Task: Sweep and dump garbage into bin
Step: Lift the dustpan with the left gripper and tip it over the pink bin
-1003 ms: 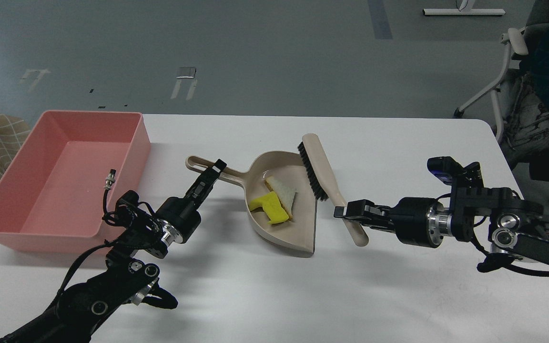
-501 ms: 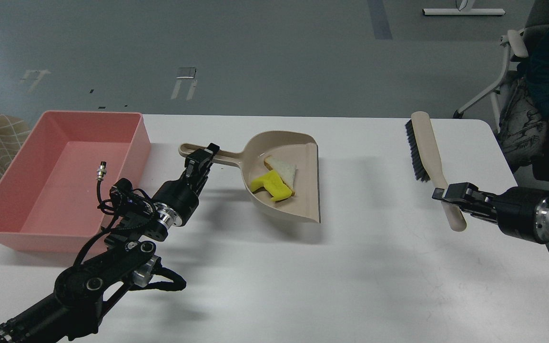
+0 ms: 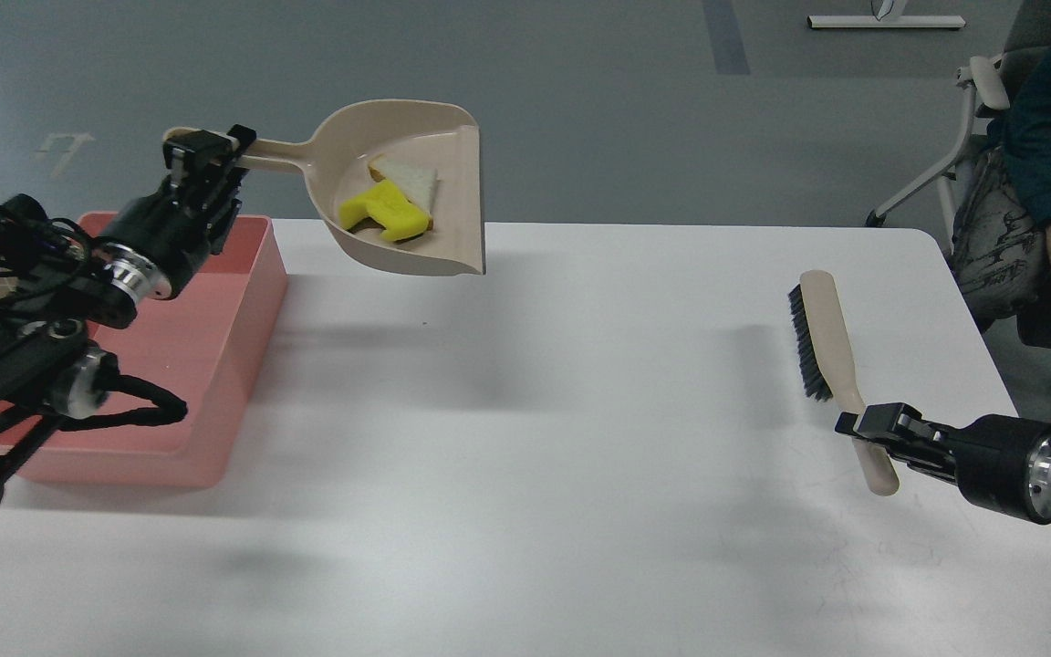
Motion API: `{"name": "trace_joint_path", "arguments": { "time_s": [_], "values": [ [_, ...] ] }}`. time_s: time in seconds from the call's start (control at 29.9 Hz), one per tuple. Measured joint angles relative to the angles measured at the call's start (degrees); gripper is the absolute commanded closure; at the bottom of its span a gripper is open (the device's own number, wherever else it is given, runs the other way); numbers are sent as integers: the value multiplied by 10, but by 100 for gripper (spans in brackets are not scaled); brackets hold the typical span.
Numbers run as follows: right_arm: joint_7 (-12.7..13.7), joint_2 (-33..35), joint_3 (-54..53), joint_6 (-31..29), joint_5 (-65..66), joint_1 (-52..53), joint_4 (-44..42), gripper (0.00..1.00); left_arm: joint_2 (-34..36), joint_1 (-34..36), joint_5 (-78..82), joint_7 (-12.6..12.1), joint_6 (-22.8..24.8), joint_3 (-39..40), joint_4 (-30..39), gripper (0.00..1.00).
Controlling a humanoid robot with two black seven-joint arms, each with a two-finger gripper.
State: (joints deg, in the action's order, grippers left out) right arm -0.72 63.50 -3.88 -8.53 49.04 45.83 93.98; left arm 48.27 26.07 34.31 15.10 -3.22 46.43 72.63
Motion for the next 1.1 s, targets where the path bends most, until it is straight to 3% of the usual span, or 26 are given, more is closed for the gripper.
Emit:
{"name": "trace_joint_path", "arguments": {
  "time_s": [0.13,0.37,0.53,0.74,1.0,1.1],
  "values": [
    [0,0,0,0,0,-3,0,100,83,-54,-48,16,34,18,2,100],
    [0,-1,-2,0,0,-10,1,100,188,-152,-90,86,63,25,-19,100],
    [0,-4,-2,0,0,-11,1,100,228,-174,-78,123,64,21,-60,100],
    [0,-9,-2,0,0,-11,1,100,275,-176,47,129,53,17,-79,100],
    [-1,-15,-2,0,0,-12,1,100,286,-176,242,129,-48,16,-80,100],
    [-1,-15,-2,0,0,-13,1,100,292,-170,256,129,-61,17,-80,100]
  ]
}}
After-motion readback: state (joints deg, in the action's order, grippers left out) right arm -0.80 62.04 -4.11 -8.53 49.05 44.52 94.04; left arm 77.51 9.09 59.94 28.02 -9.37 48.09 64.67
